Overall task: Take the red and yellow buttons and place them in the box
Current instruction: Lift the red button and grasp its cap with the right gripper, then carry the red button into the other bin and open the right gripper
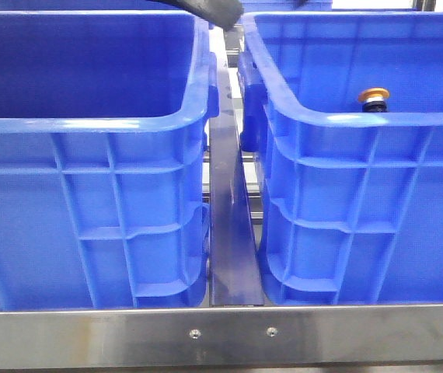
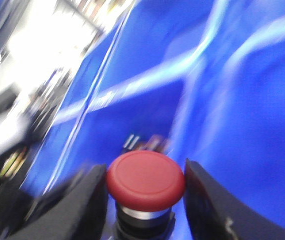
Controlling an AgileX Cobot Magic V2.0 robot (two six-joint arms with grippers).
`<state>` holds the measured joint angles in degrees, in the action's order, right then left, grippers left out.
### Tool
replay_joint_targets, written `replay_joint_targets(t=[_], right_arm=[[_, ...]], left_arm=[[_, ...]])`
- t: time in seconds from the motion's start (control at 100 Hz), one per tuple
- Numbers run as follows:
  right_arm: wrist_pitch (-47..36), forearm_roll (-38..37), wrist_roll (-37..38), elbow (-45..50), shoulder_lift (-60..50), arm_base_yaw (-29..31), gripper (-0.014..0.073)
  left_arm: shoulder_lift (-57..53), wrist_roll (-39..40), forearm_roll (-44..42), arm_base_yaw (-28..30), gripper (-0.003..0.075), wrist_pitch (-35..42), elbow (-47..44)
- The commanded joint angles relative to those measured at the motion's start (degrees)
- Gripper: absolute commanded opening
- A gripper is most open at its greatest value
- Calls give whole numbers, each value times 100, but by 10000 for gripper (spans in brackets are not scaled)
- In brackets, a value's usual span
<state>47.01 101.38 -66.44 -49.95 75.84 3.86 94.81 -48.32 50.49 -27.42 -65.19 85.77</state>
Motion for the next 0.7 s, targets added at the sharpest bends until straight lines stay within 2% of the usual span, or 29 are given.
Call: replay_joint_targets(t=[0.0,0.08,0.16,0.24,0.29,0.46,0.69], right_arm=[[272,66,-42,-325,-191,565,237],[25,-751,-47,-448,-191,1029,237],[-642,-1703,-47,-476,-186,1366,237],[-1162,-2669,-47,-476,-157,1457,237],[-1473,-2977,-47,-476,-103,1451,237],[-2214,-3119,-47,-483,263,1419,237],[-2442,-3206,-256,-901,1109,1288,237]], left_arm=[[-240,0,327,4,596,-72,198],[-240,0,327,4,596,-93,198],[-240,0,254,4,596,-66,198],[-240,0,240,4,596,-27,198],[-240,0,240,4,596,-19,198],[-240,0,240,4,596,-15,198],[-240,0,217,4,596,46,198]])
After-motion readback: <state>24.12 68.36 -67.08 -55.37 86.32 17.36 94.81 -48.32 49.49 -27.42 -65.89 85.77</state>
